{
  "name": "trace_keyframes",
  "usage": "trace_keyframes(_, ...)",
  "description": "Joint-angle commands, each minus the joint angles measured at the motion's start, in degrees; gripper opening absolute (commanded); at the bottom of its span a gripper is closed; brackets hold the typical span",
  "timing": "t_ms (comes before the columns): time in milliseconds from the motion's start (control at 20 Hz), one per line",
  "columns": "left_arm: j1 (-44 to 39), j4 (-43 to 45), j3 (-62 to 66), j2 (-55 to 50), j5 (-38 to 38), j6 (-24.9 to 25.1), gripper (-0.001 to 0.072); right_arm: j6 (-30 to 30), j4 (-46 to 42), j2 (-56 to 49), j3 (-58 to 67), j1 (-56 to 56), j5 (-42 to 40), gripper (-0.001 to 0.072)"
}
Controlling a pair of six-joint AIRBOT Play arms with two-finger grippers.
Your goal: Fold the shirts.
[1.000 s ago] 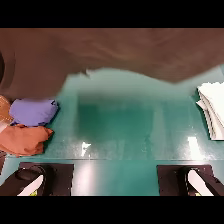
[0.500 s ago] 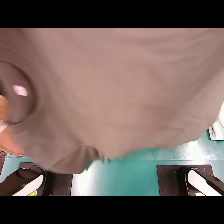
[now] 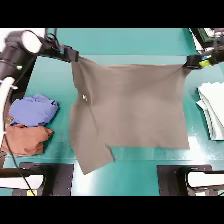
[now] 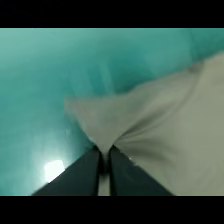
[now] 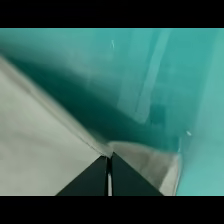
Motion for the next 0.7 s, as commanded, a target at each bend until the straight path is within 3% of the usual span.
trace_keyframes(0, 0.2, 0.1, -0.6, -4.9, 4.0, -1.4, 0.0475, 0.0, -0.4, -8.1, 5.4, 0.9, 1.8, 0.0129)
trace_keyframes(50, 0.7, 0.0, -0.3, -4.7, 2.7, -1.4, 0.0594, 0.0, -0.5, -9.1, 7.7, 0.7, 3.5, 0.0370)
trace_keyframes(100, 1.6, 0.1, 0.6, -4.5, -0.5, -1.3, 0.0593, 0.3, -0.4, -9.6, 9.9, 0.3, 6.0, 0.0448)
trace_keyframes(300, 7.8, -0.4, 3.5, -1.1, -23.5, -1.3, 0.0592, 0.4, 4.4, -6.5, 11.4, -3.1, 14.1, 0.0446)
trace_keyframes(400, 10.1, -1.2, 0.8, 2.1, -30.5, -1.0, 0.0592, 0.1, 8.7, -2.6, 7.1, -5.6, 14.9, 0.0446)
trace_keyframes(650, 11.0, -2.3, -24.5, 16.9, -25.1, -4.1, 0.0593, -2.1, 10.1, 10.2, -12.3, -9.6, 14.7, 0.0446)
